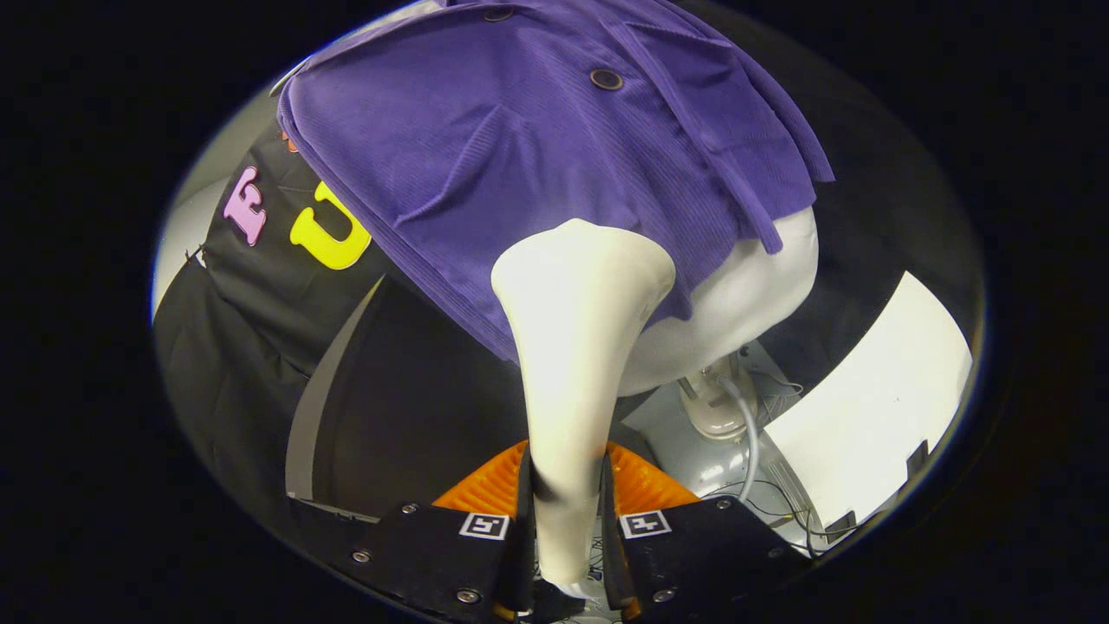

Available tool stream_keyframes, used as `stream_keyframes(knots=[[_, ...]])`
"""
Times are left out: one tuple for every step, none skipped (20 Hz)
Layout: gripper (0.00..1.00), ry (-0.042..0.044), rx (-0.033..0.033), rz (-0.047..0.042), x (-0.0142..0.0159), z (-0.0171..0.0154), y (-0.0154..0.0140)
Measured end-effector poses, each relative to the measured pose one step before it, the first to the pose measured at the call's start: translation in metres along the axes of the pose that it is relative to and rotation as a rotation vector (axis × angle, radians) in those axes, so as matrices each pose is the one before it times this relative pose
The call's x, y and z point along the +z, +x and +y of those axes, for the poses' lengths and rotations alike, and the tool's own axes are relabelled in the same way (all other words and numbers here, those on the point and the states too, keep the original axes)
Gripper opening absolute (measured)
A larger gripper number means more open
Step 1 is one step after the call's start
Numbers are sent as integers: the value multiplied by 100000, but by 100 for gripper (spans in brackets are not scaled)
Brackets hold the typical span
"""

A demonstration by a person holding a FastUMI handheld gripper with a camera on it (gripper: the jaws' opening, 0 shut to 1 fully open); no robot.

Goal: Iron the clothes twice with a garment steamer, once on the left side and once on the right side.

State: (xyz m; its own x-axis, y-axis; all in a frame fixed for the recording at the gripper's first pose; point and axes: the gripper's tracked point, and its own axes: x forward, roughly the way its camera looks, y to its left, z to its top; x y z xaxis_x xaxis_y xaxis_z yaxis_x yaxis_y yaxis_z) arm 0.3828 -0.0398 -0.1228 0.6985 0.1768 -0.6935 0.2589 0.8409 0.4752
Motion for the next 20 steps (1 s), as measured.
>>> stream_keyframes(knots=[[32, 824, -875, 1206, -592, -109, 796], [32, 328, -505, 1040, -368, -6, 389], [32, 527, -514, 499, -174, 64, 312], [32, 311, -419, -213, -403, -13, 245], [32, -108, 76, -19, -223, 210, -240], [32, -364, 645, -624, -216, 310, -273], [32, -474, 956, -1004, 152, 395, -619], [32, -1070, 1465, -1793, 194, 172, -1140], [32, -1150, 1585, -2241, 532, -147, -2026], [32, -1433, 1597, -2366, 722, 437, -1743], [32, -683, 1345, -3966, 1352, 843, -1961], [32, -384, 1193, -4917, 1949, 1197, -1544], [32, -421, 1579, -4014, 1589, 731, -1390], [32, -238, 1819, -4098, 1742, 906, -1306], [32, -833, 1787, -3670, 1430, 771, -1044], [32, -984, 1618, -3251, 1511, 701, -1004], [32, -1023, 1543, -3353, 1494, 844, -954], [32, -746, 1574, -3427, 1461, 835, -905], [32, -1123, 1484, -2699, 1560, 816, -734], [32, -1319, 1433, -2070, 1302, 738, -449]])
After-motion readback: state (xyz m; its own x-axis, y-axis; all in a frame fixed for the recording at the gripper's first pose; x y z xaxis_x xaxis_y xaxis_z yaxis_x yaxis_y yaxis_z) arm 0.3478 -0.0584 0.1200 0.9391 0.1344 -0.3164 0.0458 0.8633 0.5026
